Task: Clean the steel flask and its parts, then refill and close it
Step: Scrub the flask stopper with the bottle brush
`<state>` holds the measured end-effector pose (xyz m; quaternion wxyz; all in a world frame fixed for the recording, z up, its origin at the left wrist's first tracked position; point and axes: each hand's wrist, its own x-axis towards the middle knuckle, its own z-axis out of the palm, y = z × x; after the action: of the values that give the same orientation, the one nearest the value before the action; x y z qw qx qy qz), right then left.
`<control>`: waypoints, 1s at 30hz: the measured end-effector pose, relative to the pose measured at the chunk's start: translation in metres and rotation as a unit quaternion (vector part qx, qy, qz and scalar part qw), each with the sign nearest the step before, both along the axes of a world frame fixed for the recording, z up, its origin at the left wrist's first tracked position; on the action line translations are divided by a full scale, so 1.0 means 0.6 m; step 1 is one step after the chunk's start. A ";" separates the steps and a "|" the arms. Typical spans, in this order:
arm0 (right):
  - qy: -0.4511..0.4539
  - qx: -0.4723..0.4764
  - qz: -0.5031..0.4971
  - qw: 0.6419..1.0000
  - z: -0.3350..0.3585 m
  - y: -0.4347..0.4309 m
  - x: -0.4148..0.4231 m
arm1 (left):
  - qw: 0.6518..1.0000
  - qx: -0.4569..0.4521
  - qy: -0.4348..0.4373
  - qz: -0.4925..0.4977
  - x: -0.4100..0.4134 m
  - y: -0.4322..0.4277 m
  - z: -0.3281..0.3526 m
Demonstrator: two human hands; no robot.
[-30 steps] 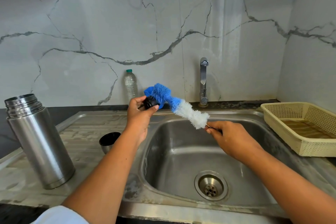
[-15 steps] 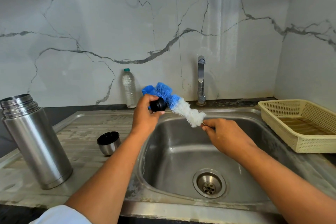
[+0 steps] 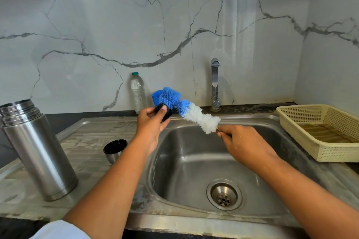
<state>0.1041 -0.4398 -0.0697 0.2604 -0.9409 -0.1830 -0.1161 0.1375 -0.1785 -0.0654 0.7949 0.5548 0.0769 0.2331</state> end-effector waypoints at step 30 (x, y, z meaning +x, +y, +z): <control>0.017 0.043 -0.008 0.999 0.005 -0.003 -0.005 | 0.964 -0.253 -0.014 -0.080 -0.003 -0.001 0.011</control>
<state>0.1014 -0.4418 -0.0665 0.3024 -0.9321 -0.1661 -0.1099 0.1359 -0.1790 -0.0585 0.9266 0.3364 0.0777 0.1492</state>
